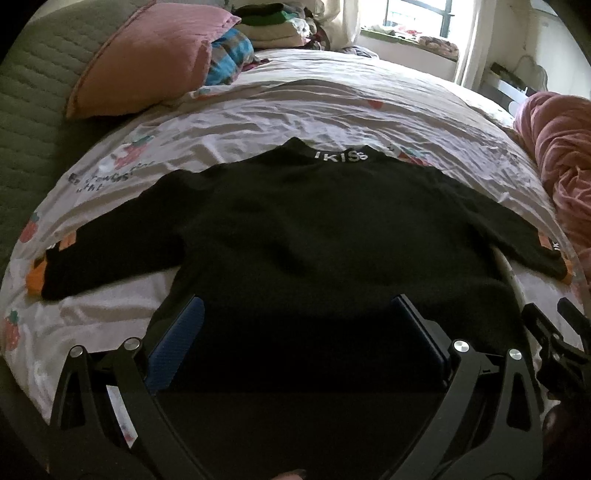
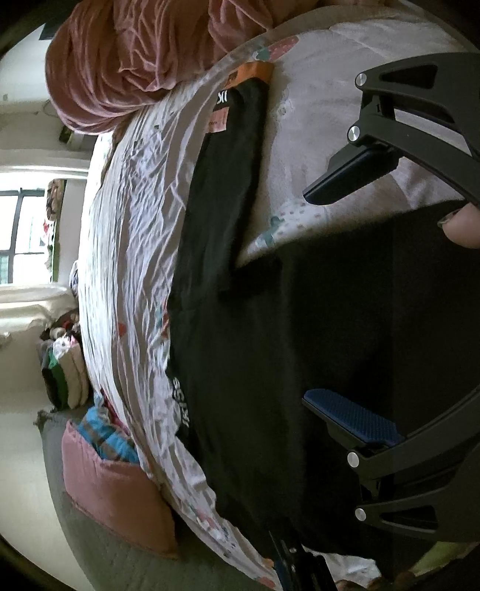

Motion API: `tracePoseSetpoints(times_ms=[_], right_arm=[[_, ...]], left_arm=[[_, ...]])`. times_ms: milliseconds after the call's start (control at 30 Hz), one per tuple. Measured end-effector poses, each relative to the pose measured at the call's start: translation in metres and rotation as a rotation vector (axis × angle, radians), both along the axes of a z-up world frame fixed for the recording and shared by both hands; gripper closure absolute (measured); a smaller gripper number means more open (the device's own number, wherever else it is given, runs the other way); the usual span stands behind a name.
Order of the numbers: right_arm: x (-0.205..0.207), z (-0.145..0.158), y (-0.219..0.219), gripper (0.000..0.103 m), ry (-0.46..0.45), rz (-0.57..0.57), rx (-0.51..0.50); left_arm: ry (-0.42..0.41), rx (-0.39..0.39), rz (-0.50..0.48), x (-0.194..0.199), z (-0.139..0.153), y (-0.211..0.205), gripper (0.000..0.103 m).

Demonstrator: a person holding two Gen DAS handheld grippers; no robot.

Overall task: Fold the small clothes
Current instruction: 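Move the right tool down to the orange cuff of the nearest sleeve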

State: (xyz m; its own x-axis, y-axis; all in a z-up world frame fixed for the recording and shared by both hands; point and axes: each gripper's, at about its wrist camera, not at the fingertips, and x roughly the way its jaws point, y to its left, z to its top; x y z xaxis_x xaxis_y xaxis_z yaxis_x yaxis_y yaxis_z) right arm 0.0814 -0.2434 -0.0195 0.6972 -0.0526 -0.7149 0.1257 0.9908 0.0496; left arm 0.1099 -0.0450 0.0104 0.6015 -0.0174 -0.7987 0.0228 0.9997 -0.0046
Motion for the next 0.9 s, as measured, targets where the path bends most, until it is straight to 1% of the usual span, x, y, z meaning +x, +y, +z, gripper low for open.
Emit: tracePoseSetpoints(times_ms=[267, 533, 633, 767, 900], right_arm=[[0.024, -0.004, -0.030, 0.004, 0.001, -0.081, -0.026], [0.043, -0.014, -0.061, 0.004, 0.024, -0.159, -0.040], [0.049, -0.019, -0.077, 0.004, 0.039, -0.197, -0.019], [0.057, -0.028, -0.109, 0.004, 0.068, -0.278, 0.014], [0.061, -0.037, -0.148, 0.004, 0.108, -0.361, 0.145]], left_arm=[[0.021, 0.016, -0.009, 0.026, -0.008, -0.013, 0.009], [0.044, 0.030, -0.024, 0.046, -0.018, -0.024, 0.008], [0.044, 0.044, -0.029, 0.051, -0.020, -0.031, 0.009], [0.038, 0.042, -0.034, 0.060, -0.021, -0.037, 0.008], [0.036, 0.044, -0.036, 0.068, -0.022, -0.042, 0.008]])
